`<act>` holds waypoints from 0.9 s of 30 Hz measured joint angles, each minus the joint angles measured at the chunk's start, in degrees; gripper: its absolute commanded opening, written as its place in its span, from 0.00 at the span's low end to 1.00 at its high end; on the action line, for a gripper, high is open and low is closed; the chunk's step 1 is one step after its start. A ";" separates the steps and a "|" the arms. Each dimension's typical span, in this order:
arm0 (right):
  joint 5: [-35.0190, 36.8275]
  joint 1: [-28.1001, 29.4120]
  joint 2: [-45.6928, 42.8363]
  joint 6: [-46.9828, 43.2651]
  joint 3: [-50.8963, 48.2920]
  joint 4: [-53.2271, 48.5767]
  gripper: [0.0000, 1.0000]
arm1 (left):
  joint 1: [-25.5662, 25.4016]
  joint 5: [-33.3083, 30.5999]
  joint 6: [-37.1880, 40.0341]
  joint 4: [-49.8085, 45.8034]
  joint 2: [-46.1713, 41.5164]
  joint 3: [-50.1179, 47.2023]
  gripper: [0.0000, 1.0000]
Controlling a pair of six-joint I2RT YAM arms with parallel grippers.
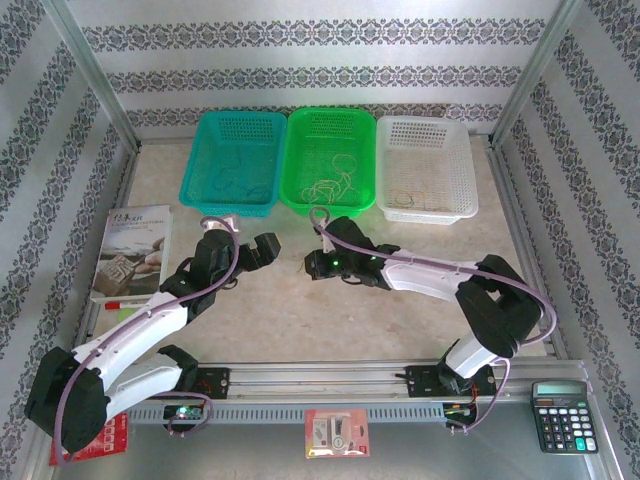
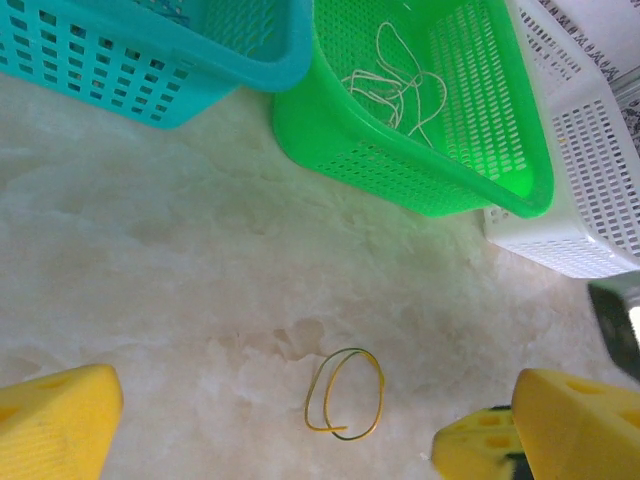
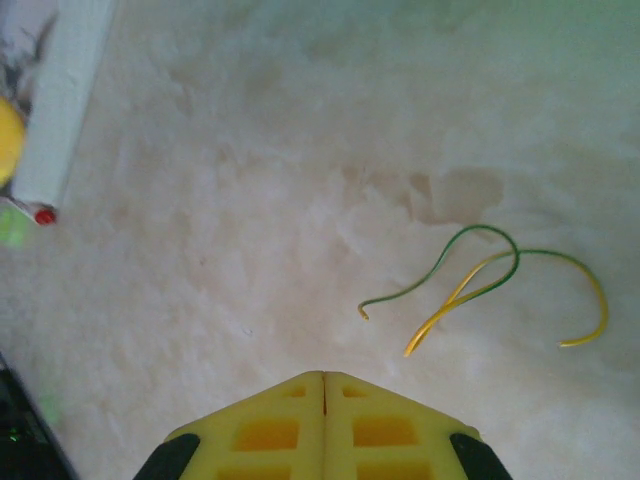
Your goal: Untangle the cables
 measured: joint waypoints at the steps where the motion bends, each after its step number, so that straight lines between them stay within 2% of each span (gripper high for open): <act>1: -0.20 -0.52 -0.39 0.20 0.00 0.09 0.00 | 0.00 0.09 0.00 -0.02 0.00 -0.02 1.00; 2: -0.37 -0.96 -0.63 0.33 0.00 0.17 0.01 | 0.00 0.26 0.00 0.00 0.00 -0.09 1.00; 3: -0.46 -1.31 -0.63 0.35 0.00 0.28 0.10 | 0.00 0.28 0.00 0.00 0.00 -0.13 1.00; 6: -0.59 -1.88 -0.57 0.44 0.00 -0.04 0.27 | 0.00 0.76 0.00 0.04 0.00 -0.46 1.00; 9: -0.52 -1.88 0.26 0.07 0.22 -0.50 0.33 | 0.00 0.87 0.00 0.04 0.02 -0.55 1.00; 20: 1.01 2.27 4.57 -2.14 4.94 -4.52 0.33 | 0.00 0.59 -0.02 -0.07 -0.09 -0.57 1.00; 27: 2.82 3.28 6.56 -4.59 9.46 -7.32 0.36 | 0.50 -3.65 -0.24 -3.72 -4.42 -0.72 1.00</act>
